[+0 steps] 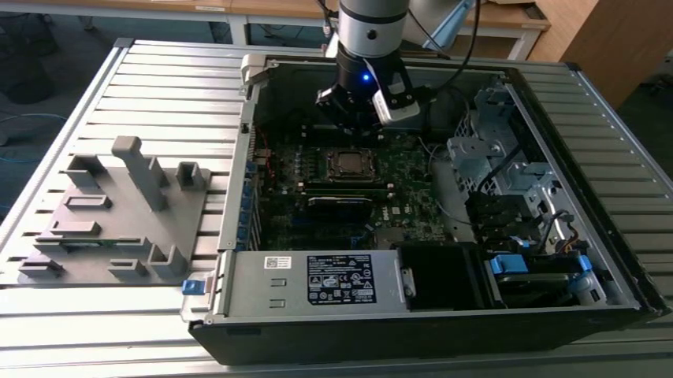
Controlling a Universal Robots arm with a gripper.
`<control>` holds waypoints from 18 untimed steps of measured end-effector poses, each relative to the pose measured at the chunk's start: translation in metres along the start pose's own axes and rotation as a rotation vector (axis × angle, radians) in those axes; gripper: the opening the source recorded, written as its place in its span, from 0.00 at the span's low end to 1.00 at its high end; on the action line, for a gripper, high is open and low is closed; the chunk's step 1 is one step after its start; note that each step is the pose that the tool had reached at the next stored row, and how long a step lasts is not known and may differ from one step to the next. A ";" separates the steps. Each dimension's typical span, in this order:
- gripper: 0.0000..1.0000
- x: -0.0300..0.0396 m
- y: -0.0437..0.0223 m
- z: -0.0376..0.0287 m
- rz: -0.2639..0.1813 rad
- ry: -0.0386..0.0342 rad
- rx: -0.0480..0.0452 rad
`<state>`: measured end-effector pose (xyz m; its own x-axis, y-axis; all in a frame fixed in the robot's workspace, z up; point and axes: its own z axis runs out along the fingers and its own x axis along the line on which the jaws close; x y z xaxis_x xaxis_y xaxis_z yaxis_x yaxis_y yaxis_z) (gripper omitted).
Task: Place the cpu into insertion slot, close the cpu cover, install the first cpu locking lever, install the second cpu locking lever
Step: 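Install the second cpu locking lever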
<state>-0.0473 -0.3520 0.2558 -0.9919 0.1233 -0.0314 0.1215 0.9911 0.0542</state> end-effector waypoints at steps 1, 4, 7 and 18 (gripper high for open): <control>0.10 -0.0001 -0.0003 0.0000 0.000 0.0000 0.0001; 0.10 -0.0001 -0.0009 0.0000 0.000 -0.0001 0.0001; 0.10 -0.0002 -0.0018 0.0001 0.000 0.0000 0.0001; 0.10 -0.0005 -0.0043 -0.0002 0.000 0.0000 0.0002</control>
<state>-0.0473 -0.3564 0.2558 -0.9919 0.1232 -0.0314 0.1214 0.9911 0.0539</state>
